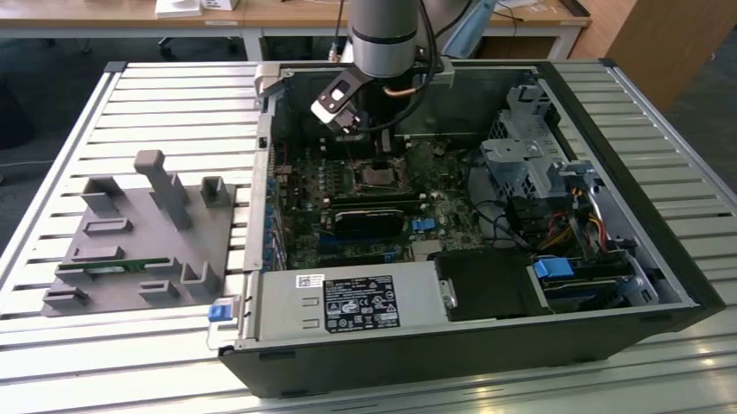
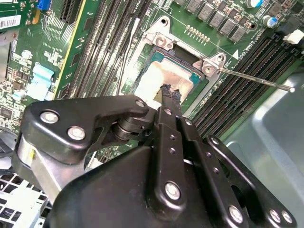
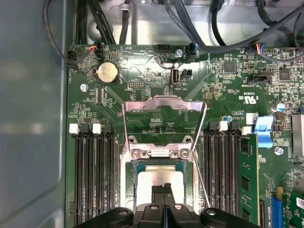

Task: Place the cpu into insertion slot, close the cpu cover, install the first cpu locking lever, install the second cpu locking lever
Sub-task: 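Close the cpu cover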

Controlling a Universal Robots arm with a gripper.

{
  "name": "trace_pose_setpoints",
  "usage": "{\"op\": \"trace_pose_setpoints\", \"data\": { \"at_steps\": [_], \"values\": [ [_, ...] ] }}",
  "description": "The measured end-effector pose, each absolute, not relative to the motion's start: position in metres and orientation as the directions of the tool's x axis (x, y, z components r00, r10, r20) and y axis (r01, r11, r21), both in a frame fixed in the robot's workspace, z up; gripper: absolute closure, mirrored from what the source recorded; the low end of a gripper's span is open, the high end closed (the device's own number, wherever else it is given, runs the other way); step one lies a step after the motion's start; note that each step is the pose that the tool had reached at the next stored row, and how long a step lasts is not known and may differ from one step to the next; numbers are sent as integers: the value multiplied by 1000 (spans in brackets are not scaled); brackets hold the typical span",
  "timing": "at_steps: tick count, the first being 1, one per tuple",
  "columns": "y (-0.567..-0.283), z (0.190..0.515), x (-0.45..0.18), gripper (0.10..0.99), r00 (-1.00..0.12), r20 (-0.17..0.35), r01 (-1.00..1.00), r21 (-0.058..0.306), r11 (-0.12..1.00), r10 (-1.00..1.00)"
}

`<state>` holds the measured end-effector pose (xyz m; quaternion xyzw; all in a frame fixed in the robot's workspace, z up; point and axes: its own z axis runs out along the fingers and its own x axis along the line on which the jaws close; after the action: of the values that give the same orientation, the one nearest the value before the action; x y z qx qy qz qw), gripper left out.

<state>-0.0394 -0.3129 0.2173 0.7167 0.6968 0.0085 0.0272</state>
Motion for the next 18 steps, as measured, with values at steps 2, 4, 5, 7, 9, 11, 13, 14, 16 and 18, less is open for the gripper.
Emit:
{"op": "trace_pose_setpoints", "data": {
  "at_steps": [2,4,5,7,9,11,13,14,16,18],
  "values": [
    [-313,219,-39,980,29,-26,998,51,-27,999],
    [-313,220,-39,980,29,-23,998,51,-27,999],
    [-313,221,-39,980,29,-22,998,51,-28,999],
    [-313,223,-39,980,29,-21,998,51,-28,999],
    [-313,223,-39,980,29,-20,998,51,-28,999],
    [-313,224,-39,980,29,-20,998,51,-28,999],
    [-313,224,-39,980,29,-20,998,51,-28,999],
    [-313,225,-39,980,29,-20,998,51,-28,999],
    [-313,227,-39,980,29,-20,998,51,-28,999],
    [-313,230,-40,980,29,-20,998,51,-28,999]
  ]
}}
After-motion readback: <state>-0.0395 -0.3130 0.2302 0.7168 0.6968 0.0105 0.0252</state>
